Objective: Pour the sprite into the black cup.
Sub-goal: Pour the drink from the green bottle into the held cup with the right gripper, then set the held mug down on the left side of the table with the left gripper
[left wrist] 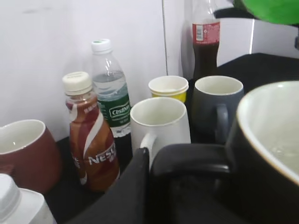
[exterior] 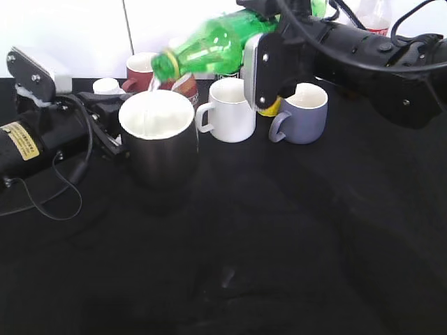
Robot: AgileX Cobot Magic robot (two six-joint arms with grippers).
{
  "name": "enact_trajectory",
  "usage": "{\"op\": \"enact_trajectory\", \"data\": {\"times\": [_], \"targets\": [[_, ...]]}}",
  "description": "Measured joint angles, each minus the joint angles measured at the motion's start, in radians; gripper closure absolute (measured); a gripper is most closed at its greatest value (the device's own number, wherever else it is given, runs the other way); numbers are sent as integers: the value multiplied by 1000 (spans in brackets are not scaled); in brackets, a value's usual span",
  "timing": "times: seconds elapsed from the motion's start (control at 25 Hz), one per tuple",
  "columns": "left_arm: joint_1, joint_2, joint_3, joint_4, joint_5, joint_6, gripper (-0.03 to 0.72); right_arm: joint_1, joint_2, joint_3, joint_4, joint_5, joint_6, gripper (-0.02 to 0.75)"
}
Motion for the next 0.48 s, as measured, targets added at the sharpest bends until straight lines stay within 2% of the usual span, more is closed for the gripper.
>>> {"op": "enact_trajectory", "data": {"times": [0.16, 0.36, 0.48], "targets": [[0, 0, 0, -39, -57, 0, 638, 0, 0, 0, 0, -3, 309, 288], [0, 0, 0, -53, -64, 0, 638, 0, 0, 0, 1, -79, 975, 288], [1, 0, 0, -173, -64, 0, 638, 0, 0, 0, 4, -89, 1284, 289]]}}
